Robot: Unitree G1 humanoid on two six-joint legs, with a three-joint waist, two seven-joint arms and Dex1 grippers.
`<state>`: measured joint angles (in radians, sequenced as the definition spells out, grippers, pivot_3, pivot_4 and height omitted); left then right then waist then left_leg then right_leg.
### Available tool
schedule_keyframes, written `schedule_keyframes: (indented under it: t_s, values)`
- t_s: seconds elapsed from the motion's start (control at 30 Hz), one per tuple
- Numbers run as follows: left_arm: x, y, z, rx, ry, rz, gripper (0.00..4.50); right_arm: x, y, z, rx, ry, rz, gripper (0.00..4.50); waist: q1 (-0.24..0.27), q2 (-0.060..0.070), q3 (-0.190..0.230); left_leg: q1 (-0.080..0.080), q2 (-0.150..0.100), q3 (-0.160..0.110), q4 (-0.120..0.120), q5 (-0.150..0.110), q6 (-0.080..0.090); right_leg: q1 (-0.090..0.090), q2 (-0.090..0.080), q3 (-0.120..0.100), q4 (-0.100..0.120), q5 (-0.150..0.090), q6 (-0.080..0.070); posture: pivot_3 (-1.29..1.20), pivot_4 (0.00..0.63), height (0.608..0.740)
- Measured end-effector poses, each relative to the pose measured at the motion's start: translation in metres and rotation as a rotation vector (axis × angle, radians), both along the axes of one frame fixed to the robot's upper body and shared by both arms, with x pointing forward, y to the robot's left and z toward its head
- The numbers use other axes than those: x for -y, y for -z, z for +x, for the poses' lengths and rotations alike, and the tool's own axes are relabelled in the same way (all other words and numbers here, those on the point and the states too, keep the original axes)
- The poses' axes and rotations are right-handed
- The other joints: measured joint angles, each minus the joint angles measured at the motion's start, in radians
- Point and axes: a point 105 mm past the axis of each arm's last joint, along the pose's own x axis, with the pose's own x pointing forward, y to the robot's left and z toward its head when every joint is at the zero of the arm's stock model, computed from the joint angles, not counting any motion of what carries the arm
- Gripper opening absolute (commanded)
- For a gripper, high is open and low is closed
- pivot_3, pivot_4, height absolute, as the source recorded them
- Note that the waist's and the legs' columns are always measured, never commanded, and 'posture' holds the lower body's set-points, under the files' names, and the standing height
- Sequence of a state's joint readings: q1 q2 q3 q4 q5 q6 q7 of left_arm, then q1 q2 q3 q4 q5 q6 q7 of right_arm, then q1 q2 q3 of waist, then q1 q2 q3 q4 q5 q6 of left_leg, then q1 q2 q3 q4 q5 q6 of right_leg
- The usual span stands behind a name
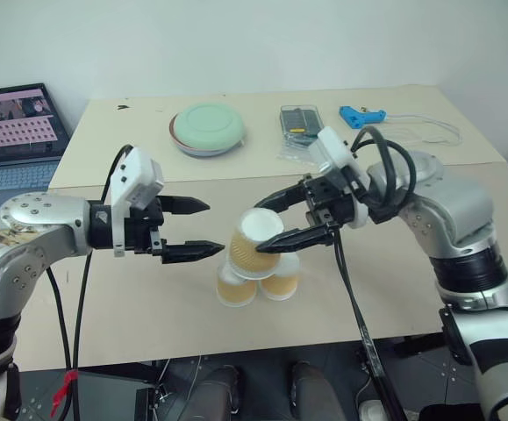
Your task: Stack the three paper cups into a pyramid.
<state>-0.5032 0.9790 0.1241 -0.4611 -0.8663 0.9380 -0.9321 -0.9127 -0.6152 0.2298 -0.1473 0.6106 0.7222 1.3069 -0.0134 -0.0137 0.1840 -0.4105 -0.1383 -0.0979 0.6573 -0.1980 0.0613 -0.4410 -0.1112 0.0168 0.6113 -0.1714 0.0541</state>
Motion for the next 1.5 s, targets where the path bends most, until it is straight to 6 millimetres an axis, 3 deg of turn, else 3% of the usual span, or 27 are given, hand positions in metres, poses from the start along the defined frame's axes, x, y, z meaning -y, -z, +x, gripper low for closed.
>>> schedule_keyframes:
  t_s: [0.73,1.33,1.4,1.47,1.5]
  values:
    - [-0.002,-0.002,-0.001,-0.013,-0.006,0.002,4.50,0.004,0.023,0.014,-0.015,0.010,-0.032,2.60,0.000,0.000,0.000,0.000,0.000,0.000,0.000,0.000,0.000,0.000,0.000,0.000,0.000,0.000,0.000,0.00,0.150,0.738]
    - [-0.003,-0.002,-0.002,-0.022,-0.008,0.005,4.50,0.005,0.026,0.019,-0.005,0.009,-0.025,2.60,0.000,0.000,0.000,0.004,0.000,0.000,0.000,0.000,-0.001,0.001,0.000,0.000,0.000,0.000,0.000,0.00,0.150,0.738]
    - [-0.003,-0.002,-0.002,-0.021,-0.008,0.005,4.50,0.005,0.026,0.020,-0.004,0.010,-0.025,3.56,0.000,0.000,0.000,0.004,0.000,0.000,0.000,0.000,-0.001,0.001,0.000,0.000,0.000,0.000,0.000,0.00,0.150,0.738]
    - [-0.003,-0.002,-0.002,-0.020,-0.008,0.005,4.50,0.005,0.026,0.021,0.000,0.020,-0.032,4.04,0.000,0.000,0.000,0.004,0.000,0.000,0.000,0.000,-0.001,0.001,0.000,0.000,0.000,0.000,0.000,0.00,0.150,0.738]
    - [-0.003,-0.002,-0.002,-0.020,-0.008,0.005,4.50,0.006,0.027,0.022,0.000,0.029,-0.035,4.04,0.000,0.000,0.000,0.004,0.000,0.000,0.000,0.000,-0.001,0.001,0.000,0.000,0.000,0.000,0.000,0.00,0.150,0.738]
